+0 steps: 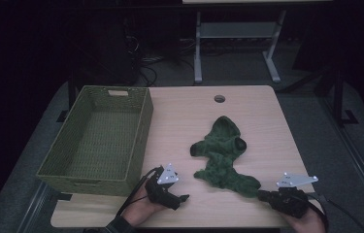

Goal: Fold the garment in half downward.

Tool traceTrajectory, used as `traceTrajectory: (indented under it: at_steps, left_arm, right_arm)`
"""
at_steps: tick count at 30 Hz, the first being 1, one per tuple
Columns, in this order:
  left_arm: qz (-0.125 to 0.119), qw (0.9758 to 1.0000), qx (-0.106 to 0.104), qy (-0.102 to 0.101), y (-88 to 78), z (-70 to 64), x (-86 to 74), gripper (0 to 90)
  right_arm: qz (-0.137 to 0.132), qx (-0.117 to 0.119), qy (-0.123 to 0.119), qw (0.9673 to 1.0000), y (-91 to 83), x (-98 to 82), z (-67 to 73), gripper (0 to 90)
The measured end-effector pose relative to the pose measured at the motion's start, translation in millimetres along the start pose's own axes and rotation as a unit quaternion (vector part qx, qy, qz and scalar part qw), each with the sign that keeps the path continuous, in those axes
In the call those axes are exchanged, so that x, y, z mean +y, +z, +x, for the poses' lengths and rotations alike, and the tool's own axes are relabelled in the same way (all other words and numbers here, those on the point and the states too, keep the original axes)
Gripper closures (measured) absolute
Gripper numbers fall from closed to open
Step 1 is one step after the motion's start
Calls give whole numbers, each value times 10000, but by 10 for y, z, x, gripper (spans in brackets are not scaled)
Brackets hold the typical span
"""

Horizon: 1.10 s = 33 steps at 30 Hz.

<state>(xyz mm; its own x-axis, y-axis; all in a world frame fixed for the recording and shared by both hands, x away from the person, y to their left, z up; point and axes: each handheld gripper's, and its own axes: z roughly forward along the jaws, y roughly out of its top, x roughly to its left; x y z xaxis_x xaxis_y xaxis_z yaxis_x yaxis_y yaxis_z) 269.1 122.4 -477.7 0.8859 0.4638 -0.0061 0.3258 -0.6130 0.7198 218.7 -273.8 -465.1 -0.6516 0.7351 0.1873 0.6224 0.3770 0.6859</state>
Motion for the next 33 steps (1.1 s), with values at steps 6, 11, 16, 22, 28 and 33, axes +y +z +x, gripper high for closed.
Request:
traceTrajectory:
  at_steps: [6,11,16,22,28,33]
  left_arm:
    - [0,10000,4,3,1,1,1,130]
    - [-3,10000,8,8,3,2,1,130]
    - [-2,10000,9,8,3,2,2,130]
    - [-20,10000,8,-13,5,-1,1,130]
    - [-11,10000,17,13,5,3,3,130]
    - [-27,10000,13,-13,7,1,3,130]
  right_arm:
    - [-287,51,-183,9994,-62,118,0,850]
    - [-521,102,-553,9971,-30,337,38,850]
    - [-652,227,-846,9940,52,559,103,850]
    - [-732,352,-1116,9904,209,782,148,834]
    - [-817,509,-1197,9881,379,962,181,754]
    - [-1012,474,-1071,9879,357,1017,137,738]
